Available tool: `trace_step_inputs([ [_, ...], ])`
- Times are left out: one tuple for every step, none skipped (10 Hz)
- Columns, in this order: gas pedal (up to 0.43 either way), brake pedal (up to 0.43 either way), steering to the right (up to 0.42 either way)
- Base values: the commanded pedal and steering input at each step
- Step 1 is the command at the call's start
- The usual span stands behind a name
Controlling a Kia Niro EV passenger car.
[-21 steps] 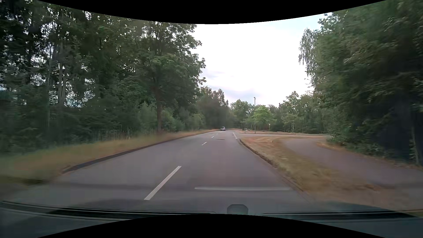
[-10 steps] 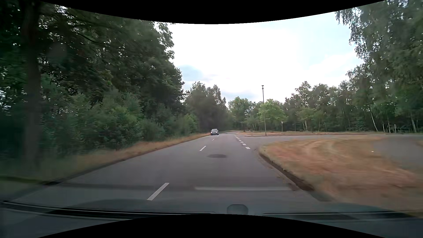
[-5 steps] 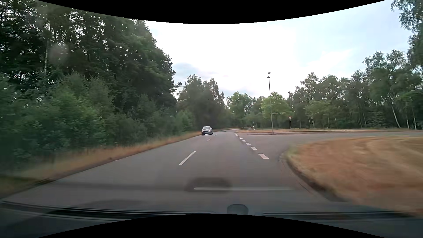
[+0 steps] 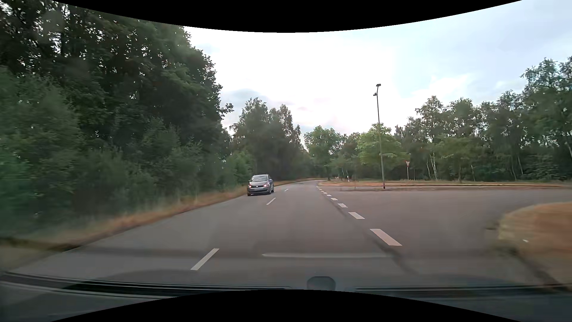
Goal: Follow the waypoints while adhering to traffic rules and regulations
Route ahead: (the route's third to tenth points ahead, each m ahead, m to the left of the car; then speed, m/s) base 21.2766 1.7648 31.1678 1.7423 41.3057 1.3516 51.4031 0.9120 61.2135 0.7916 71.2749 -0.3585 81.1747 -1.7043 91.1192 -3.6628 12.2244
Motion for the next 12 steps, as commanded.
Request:
trace_step_inputs([
  [0.118,0.000,0.005],
  [0.118,0.000,0.005],
  [0.118,0.000,0.005],
  [0.118,0.000,0.005],
  [0.110,0.000,0.004],
  [0.098,0.000,0.004],
  [0.098,0.000,0.004],
  [0.098,0.000,0.003],
  [0.098,0.000,0.002],
  [0.098,0.000,0.001],
  [0.098,0.000,0.001],
  [0.098,0.000,0.001],
])
